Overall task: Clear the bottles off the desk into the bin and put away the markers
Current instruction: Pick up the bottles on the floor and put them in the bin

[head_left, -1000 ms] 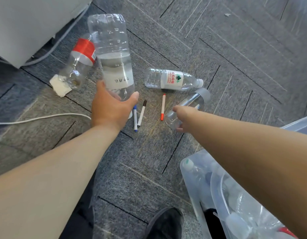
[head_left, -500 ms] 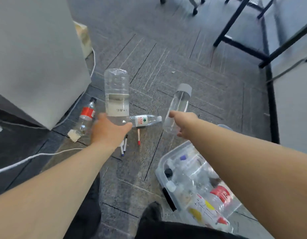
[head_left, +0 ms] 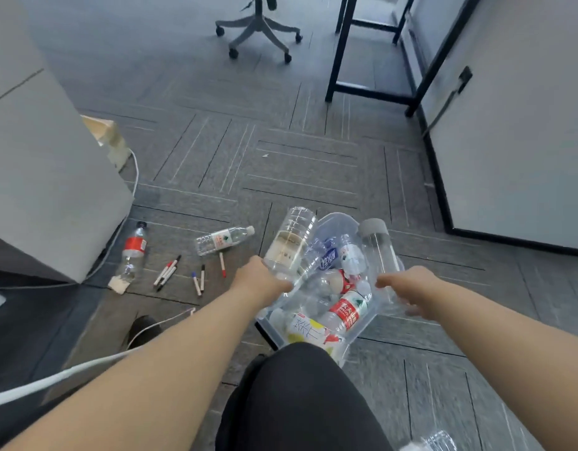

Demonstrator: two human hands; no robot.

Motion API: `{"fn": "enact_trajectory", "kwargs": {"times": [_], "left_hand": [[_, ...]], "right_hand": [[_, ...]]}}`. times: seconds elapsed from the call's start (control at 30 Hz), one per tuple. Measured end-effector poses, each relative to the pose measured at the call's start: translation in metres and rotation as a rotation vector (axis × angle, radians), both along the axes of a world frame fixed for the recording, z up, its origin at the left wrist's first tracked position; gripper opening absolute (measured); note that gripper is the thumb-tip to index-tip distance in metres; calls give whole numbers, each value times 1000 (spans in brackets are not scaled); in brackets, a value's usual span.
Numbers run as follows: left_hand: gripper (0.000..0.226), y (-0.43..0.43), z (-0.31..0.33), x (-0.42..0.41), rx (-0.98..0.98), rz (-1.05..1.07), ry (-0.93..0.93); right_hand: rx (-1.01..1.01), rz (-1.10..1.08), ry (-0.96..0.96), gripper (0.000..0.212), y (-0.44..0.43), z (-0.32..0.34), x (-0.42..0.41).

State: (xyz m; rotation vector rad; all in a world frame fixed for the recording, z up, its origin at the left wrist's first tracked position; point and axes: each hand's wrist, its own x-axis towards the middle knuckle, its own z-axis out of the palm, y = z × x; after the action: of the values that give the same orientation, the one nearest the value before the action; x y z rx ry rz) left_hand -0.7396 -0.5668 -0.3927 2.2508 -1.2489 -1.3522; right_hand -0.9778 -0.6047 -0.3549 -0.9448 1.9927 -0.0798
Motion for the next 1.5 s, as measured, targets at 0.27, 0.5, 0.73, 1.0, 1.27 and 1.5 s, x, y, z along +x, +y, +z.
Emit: {"fn": "enact_trajectory", "kwargs": {"times": [0.27, 0.5, 0.73, 1.0, 1.27, 1.5], "left_hand": [[84, -8, -46, -67, 36, -74, -36], [79, -18, -63, -59, 33, -91, -11], [67, -23, -60, -6, 13, -24, -59], [58, -13, -45, 42, -16, 111, -108], [49, -6, -8, 113, -100, 238, -151], [46, -1, -6, 216, -104, 385, -280]], "right_hand": [[46, -68, -76, 49, 22, -51, -23], [33, -135, -79, 36, 21, -71, -30], [31, -155, -143, 57, -3, -64, -16], [68, 187, -130, 66, 3, -52, 10], [69, 243, -20, 44, 8, -23, 25], [-30, 399, 104, 23, -16, -28, 113]]}}
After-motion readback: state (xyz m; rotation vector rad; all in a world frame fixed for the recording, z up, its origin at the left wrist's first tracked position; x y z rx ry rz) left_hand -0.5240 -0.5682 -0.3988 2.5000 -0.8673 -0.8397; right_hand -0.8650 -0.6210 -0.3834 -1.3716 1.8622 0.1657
